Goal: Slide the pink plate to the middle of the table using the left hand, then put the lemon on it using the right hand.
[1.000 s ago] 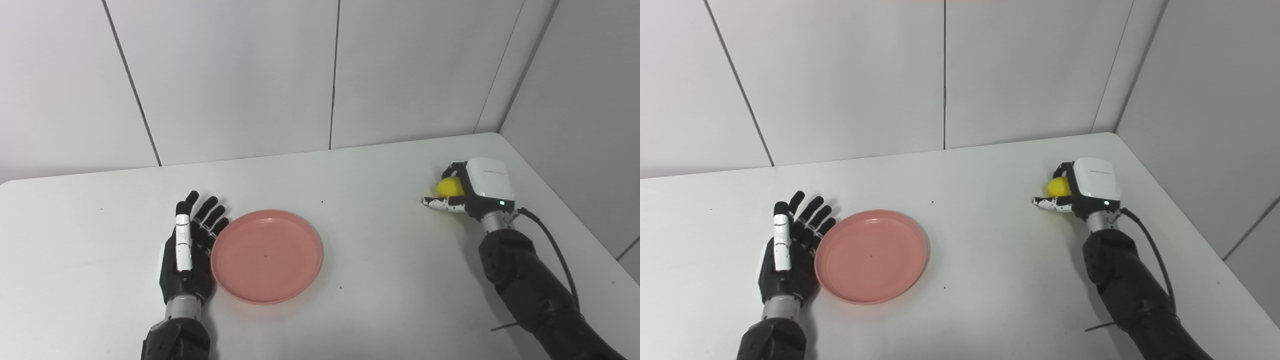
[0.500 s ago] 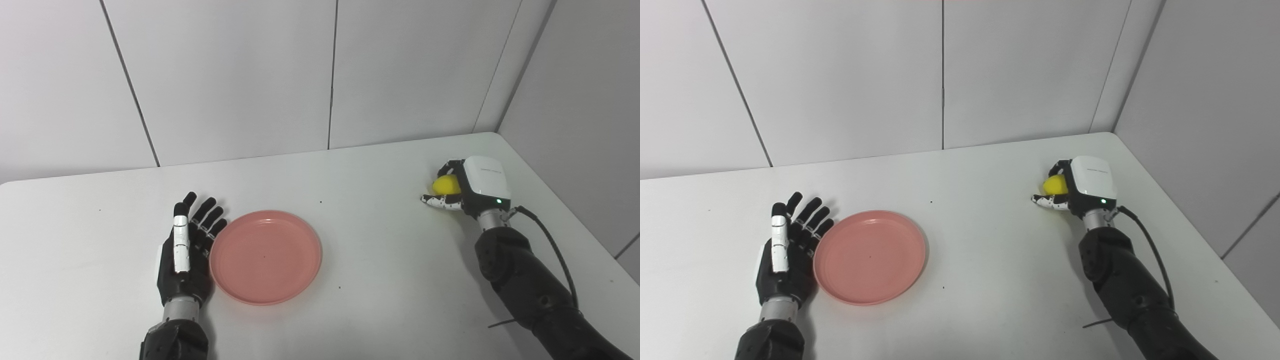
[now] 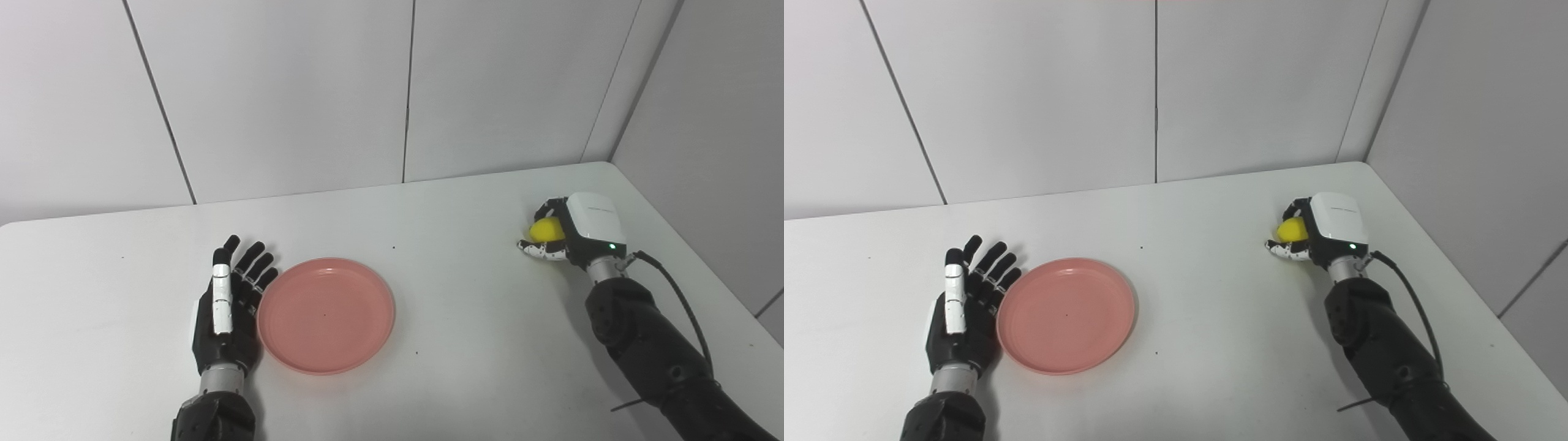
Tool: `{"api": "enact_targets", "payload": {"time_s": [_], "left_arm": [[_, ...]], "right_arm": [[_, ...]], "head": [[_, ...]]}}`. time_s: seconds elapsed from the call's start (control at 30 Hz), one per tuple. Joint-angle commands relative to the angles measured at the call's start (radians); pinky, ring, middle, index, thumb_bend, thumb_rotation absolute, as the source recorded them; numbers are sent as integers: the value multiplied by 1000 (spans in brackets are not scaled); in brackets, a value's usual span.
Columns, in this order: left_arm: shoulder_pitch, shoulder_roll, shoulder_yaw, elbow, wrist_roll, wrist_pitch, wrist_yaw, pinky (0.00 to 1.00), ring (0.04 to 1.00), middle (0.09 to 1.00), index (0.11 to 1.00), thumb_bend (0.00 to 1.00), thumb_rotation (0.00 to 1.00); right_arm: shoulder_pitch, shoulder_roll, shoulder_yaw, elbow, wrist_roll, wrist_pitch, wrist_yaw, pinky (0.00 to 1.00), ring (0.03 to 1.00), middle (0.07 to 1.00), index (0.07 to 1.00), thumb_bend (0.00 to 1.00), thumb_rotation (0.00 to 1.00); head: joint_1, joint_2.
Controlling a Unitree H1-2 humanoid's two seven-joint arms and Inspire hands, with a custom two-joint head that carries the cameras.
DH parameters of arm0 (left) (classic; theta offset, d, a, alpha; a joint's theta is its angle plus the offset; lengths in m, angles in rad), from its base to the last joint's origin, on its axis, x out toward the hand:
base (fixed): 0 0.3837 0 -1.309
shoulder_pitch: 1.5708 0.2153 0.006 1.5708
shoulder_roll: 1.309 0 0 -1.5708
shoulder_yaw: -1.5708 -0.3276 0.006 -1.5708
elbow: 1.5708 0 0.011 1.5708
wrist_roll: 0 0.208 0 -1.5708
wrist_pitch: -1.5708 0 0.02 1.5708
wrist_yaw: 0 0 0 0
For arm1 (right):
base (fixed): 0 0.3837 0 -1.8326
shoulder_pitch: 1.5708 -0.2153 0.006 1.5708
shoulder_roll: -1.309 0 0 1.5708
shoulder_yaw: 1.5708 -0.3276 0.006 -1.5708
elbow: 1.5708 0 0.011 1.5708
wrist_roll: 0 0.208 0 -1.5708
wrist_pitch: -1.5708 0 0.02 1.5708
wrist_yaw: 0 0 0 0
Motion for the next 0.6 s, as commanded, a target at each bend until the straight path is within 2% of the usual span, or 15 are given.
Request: {"api": "enact_targets", "payload": {"time_s": [0.0,0.57], "left_arm": [[4,-16,-4,1,-1,15,5,791,791,794,871,726,731],[13,-35,-19,-6,10,2,14,792,790,784,866,758,710]], "right_arm": [[2,-18,-8,-37,-1,13,16,183,246,329,478,503,168],[-7,-13,-33,-184,5,-24,52,119,172,240,470,501,170]], "head": [[1,1],[45,4]]}}
